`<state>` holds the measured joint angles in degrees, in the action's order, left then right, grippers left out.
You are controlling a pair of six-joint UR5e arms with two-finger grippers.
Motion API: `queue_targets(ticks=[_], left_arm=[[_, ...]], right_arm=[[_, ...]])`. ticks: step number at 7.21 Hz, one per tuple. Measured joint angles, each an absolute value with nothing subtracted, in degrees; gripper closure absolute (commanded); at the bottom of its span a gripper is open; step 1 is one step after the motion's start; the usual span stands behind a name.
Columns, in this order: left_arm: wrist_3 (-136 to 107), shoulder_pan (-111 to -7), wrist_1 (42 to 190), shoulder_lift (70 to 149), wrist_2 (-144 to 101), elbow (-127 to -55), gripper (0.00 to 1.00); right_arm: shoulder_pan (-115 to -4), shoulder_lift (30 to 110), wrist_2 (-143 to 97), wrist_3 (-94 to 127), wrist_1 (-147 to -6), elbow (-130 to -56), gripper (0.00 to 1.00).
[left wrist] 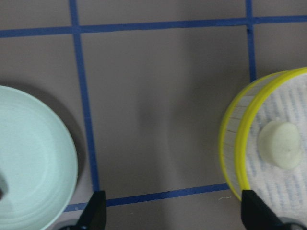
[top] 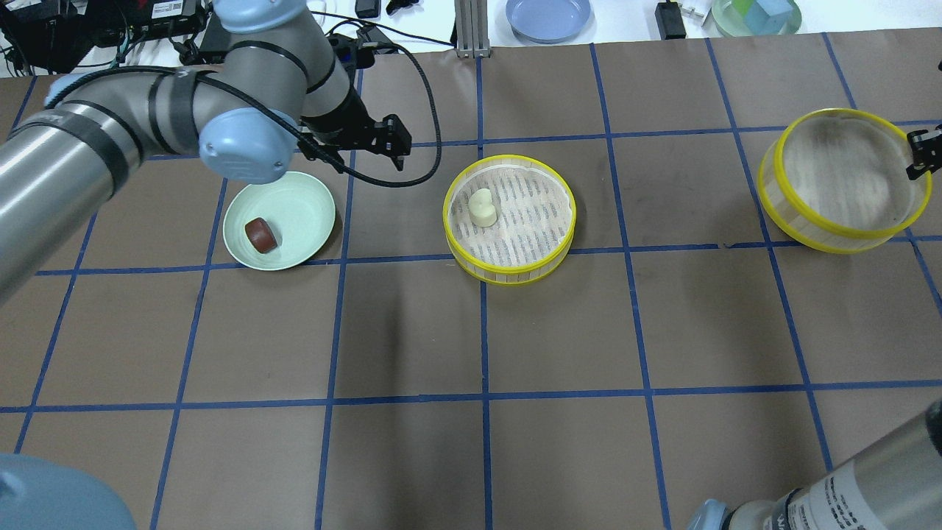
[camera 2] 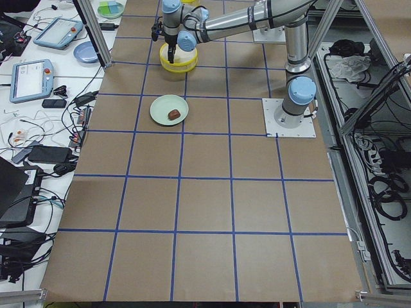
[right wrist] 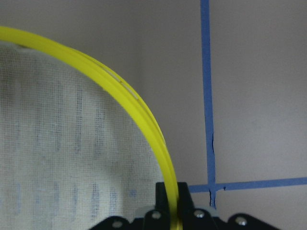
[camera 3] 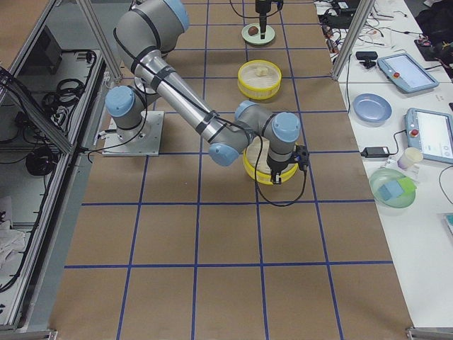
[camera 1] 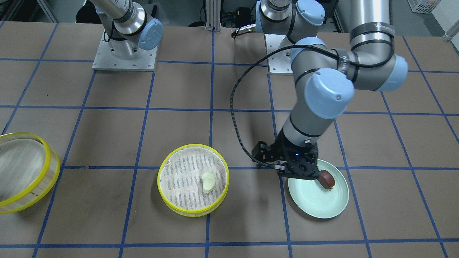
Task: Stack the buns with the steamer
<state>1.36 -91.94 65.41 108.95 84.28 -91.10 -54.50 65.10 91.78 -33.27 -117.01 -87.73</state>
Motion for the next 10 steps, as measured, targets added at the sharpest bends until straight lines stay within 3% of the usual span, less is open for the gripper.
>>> queue_targets(ticks=[3, 9, 10], left_arm=[[4.1, -82.2, 70.1, 108.5, 84.9, -92.1, 0.00], [-6.3, -75.0, 68.8, 116.8, 85.2, -96.6, 0.00], [-7.0, -74.9, 67.8, 118.1, 85.2, -96.4, 0.06]], right_arm=[[-62.2, 69.6, 93.4, -21.6, -112.6, -88.1, 1.00], [-86.5, 73.6, 93.2, 14.5, -107.2, -92.7, 1.00], [-89.5, 73.5, 92.9, 19.3, -107.8, -92.9, 1.00]])
